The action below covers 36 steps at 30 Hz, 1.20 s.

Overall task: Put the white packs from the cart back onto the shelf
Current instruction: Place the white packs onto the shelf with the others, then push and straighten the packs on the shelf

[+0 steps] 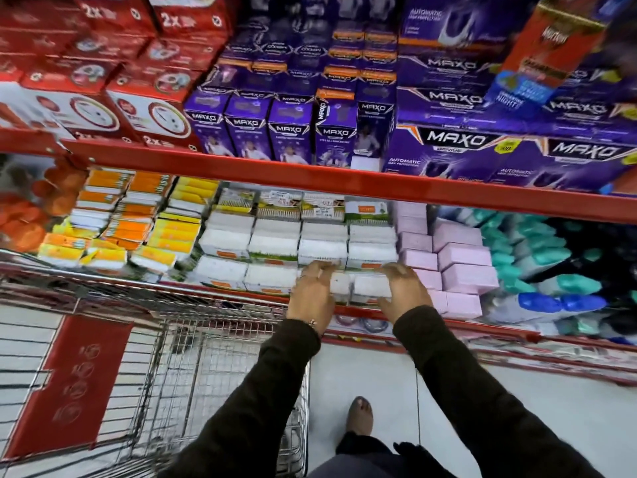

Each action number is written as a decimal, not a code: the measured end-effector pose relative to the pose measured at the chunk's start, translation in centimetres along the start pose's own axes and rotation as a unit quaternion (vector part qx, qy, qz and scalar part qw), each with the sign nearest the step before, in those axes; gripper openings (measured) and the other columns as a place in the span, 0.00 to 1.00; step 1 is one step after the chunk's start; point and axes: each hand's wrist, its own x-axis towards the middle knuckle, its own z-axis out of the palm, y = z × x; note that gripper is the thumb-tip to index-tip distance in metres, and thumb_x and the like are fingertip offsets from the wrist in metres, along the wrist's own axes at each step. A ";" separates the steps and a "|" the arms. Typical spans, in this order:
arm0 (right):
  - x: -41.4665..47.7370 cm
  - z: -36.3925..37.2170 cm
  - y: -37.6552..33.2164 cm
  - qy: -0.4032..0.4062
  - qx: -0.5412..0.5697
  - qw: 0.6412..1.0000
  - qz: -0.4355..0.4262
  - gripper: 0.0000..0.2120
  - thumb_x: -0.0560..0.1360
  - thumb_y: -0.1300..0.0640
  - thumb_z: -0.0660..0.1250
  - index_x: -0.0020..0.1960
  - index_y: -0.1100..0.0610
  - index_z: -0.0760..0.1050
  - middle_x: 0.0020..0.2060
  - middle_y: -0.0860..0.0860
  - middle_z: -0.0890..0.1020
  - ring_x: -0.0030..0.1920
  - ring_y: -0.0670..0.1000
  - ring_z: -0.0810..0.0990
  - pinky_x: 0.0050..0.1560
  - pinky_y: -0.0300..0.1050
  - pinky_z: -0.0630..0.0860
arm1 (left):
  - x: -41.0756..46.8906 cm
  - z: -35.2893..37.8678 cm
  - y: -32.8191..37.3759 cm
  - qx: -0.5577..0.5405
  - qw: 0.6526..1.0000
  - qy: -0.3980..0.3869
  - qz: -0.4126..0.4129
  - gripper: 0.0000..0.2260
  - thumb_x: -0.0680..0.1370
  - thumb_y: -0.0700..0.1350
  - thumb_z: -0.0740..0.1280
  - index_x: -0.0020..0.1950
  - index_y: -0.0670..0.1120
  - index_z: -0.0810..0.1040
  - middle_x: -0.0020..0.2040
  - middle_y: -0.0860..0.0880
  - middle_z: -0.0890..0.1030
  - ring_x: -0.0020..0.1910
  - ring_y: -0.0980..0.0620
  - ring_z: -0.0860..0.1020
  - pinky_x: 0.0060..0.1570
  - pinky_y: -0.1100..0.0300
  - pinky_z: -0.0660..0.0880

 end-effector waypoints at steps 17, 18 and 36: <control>0.0 1.9 -2.3 -0.019 0.820 0.359 0.444 0.28 0.83 0.47 0.55 0.78 0.57 0.56 0.75 0.62 0.64 0.73 0.65 0.67 0.73 0.58 0.66 | 0.8 -0.4 5.5 -0.773 0.385 0.117 -0.490 0.27 0.84 0.55 0.58 0.81 0.49 0.56 0.80 0.42 0.58 0.75 0.41 0.66 0.74 0.52 0.64; 0.3 2.0 -2.1 -0.026 0.824 0.356 0.441 0.27 0.83 0.47 0.54 0.78 0.58 0.56 0.75 0.62 0.64 0.73 0.64 0.66 0.73 0.58 0.66 | 1.2 -0.6 5.6 -0.772 0.386 0.120 -0.491 0.27 0.84 0.55 0.57 0.81 0.49 0.55 0.80 0.42 0.58 0.76 0.41 0.64 0.75 0.51 0.63; 2.0 1.2 -2.5 -0.096 0.812 0.374 0.437 0.31 0.81 0.46 0.59 0.77 0.63 0.57 0.73 0.64 0.66 0.71 0.66 0.69 0.74 0.57 0.65 | 2.1 -1.3 4.2 -0.744 0.411 0.144 -0.506 0.29 0.83 0.59 0.55 0.81 0.52 0.53 0.81 0.44 0.54 0.76 0.40 0.63 0.77 0.48 0.58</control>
